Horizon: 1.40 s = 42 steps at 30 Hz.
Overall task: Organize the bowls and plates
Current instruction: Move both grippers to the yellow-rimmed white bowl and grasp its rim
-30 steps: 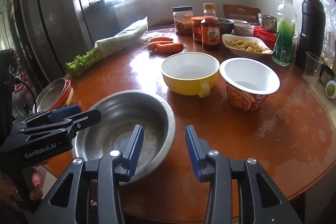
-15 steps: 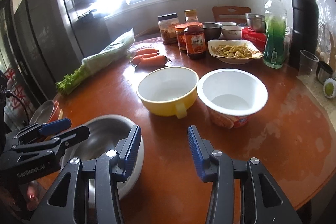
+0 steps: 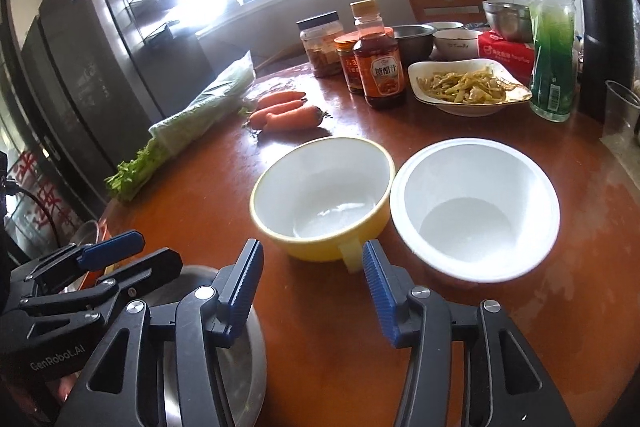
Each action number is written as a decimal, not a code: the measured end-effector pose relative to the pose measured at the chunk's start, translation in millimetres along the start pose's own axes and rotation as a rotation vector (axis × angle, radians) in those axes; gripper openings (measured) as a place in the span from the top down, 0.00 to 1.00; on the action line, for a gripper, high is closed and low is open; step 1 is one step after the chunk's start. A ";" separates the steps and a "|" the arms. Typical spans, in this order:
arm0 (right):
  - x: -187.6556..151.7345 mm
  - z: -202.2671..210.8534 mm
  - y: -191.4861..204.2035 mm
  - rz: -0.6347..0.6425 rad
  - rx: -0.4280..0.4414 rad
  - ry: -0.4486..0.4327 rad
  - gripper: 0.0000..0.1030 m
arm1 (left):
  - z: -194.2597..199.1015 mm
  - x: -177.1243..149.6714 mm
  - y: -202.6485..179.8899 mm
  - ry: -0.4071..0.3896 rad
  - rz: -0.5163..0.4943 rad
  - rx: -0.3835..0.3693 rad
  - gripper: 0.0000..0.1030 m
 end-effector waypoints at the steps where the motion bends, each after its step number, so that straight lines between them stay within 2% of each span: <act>1: 1.0 -2.3 -0.9 -0.002 0.000 0.006 0.47 | -1.7 3.8 0.1 0.002 0.001 -0.001 0.42; 13: 10.6 -24.7 -5.3 0.008 0.012 0.051 0.41 | -32.8 35.6 6.9 0.067 0.020 -0.018 0.42; 24: 9.7 -32.4 35.7 0.123 0.092 0.095 0.41 | -46.2 50.3 21.4 0.094 0.044 -0.021 0.42; 29: 15.3 -31.5 18.3 0.064 0.043 0.087 0.41 | -53.9 55.2 22.8 0.105 0.044 -0.029 0.42; 35: 22.5 -37.1 -0.5 -0.017 0.034 0.089 0.41 | -65.5 58.3 17.2 0.124 0.028 -0.039 0.42; 42: 37.5 -43.6 -13.8 -0.055 0.001 0.074 0.42 | -74.8 63.6 7.7 0.131 0.000 -0.031 0.42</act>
Point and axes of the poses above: each gripper's, at about its wrist camera, not at the fingertips, and z roughly against the way its jaws point, y to its left, x to its top, the point moved 8 cm from there along -z, roughly the way its jaws point, and after that the axes turned 9 degrees about y, right-handed, at the moved point
